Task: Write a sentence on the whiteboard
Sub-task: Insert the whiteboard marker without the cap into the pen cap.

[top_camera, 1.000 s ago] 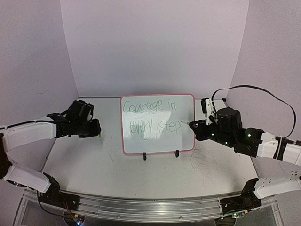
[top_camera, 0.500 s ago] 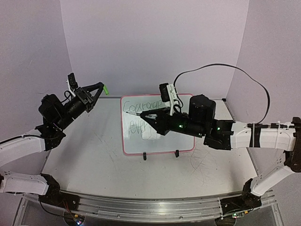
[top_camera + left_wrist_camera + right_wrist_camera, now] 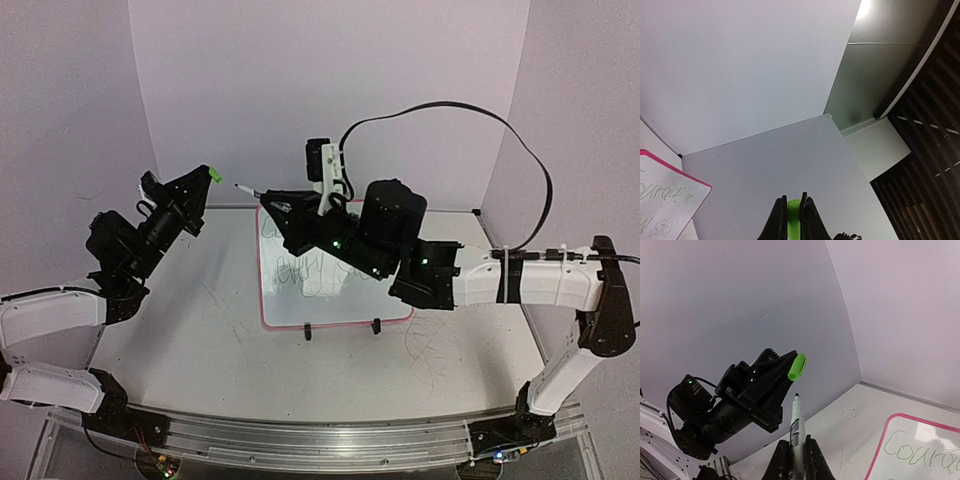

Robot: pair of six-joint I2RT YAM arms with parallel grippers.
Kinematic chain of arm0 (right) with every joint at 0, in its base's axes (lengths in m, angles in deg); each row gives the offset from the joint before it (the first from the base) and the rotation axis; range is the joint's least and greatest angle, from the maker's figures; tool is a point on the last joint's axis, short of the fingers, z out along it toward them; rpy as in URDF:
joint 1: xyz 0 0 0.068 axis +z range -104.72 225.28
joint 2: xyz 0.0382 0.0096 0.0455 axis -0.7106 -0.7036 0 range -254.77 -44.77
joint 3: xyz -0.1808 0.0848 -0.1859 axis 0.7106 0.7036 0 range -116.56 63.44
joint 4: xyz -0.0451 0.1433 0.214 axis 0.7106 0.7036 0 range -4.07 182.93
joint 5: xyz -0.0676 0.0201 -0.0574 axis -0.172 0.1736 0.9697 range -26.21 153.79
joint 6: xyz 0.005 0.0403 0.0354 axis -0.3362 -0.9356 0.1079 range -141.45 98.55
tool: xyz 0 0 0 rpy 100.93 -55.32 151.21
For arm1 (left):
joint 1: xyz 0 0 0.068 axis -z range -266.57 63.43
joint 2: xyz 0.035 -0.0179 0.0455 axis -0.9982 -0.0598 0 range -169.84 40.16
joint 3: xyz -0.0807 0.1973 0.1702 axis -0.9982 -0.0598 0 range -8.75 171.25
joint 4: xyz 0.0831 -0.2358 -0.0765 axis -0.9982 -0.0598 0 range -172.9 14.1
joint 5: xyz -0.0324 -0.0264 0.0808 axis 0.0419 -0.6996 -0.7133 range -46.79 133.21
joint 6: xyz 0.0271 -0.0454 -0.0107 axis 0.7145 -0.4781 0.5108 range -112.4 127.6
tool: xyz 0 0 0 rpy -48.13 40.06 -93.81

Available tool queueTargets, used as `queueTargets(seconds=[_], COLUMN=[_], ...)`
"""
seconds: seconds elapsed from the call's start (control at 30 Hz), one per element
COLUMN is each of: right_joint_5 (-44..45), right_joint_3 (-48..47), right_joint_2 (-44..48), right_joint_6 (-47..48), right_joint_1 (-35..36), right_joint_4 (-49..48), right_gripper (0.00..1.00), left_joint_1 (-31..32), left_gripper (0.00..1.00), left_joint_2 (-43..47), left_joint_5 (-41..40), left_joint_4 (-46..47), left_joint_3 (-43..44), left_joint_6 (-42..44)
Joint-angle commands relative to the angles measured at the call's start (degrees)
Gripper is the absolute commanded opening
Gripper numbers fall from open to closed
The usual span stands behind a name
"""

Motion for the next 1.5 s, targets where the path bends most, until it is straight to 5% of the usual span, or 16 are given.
queueTargets(seconds=[0.0, 1.47], right_joint_5=[4.6, 3.7], right_joint_3=[-5.0, -12.3], right_joint_2=[-2.3, -9.0], right_joint_6=[4.0, 4.2], right_joint_1=[1.1, 2.1], right_joint_4=[-1.1, 1.7], right_gripper=[0.00, 0.00], left_joint_1=[0.4, 1.5], left_gripper=[0.00, 0.00], left_joint_2=[-0.8, -2.6], left_joint_5=[-4.1, -4.1], left_joint_4=[3.5, 7.5], left_joint_3=[-0.7, -1.7], left_joint_6=[-5.1, -3.7])
